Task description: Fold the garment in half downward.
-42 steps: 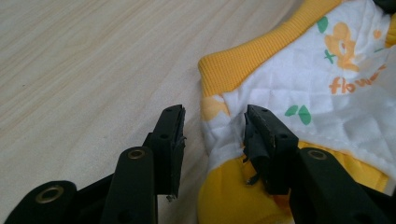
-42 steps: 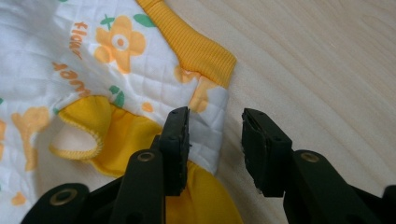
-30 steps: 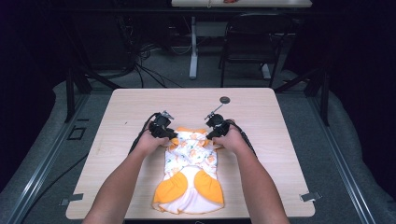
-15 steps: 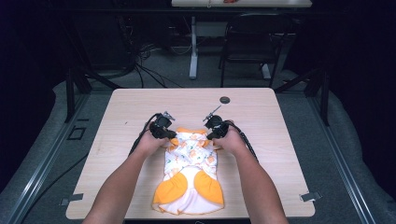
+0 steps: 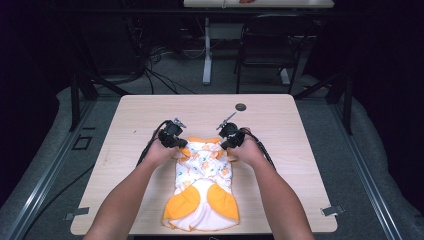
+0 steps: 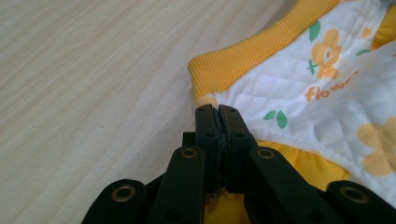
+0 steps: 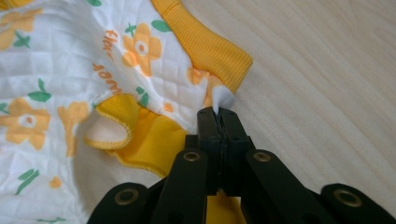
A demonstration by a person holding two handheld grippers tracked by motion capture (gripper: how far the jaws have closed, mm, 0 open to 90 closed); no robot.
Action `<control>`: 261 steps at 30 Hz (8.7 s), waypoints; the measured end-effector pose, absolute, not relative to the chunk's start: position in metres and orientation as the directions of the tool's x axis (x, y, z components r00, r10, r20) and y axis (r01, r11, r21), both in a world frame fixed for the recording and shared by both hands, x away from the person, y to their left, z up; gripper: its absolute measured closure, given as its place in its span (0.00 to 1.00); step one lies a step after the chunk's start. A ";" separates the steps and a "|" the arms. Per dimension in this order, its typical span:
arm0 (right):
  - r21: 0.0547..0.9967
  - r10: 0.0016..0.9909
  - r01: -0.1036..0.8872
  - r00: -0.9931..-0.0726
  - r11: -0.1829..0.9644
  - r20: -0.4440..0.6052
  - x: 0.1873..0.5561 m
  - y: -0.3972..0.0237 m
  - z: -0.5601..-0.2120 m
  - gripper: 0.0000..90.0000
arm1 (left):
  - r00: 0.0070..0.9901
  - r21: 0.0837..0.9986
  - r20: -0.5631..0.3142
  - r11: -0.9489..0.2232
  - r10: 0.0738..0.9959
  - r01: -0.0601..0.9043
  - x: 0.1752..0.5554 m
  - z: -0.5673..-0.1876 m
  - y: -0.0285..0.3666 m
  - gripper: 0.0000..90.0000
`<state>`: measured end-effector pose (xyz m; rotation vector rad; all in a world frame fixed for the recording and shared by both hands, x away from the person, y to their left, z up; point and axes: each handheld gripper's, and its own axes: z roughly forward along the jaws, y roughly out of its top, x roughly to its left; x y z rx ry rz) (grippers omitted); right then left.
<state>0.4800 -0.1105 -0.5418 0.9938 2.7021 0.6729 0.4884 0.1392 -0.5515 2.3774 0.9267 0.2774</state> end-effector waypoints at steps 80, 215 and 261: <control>0.645 0.604 0.355 -0.769 0.677 -0.210 0.461 -0.120 -0.424 1.00 | 0.747 0.753 0.114 -0.547 0.655 0.365 0.473 -0.434 0.163 0.98; 0.674 0.558 0.405 -0.830 0.618 -0.014 0.351 -0.128 -0.512 0.77 | 0.838 0.752 -0.039 -0.537 0.544 0.383 0.387 -0.517 0.179 0.70; 0.598 0.547 0.441 -0.837 0.670 0.005 0.341 -0.118 -0.560 0.60 | 0.888 0.695 -0.033 -0.628 0.458 0.350 0.365 -0.568 0.167 0.44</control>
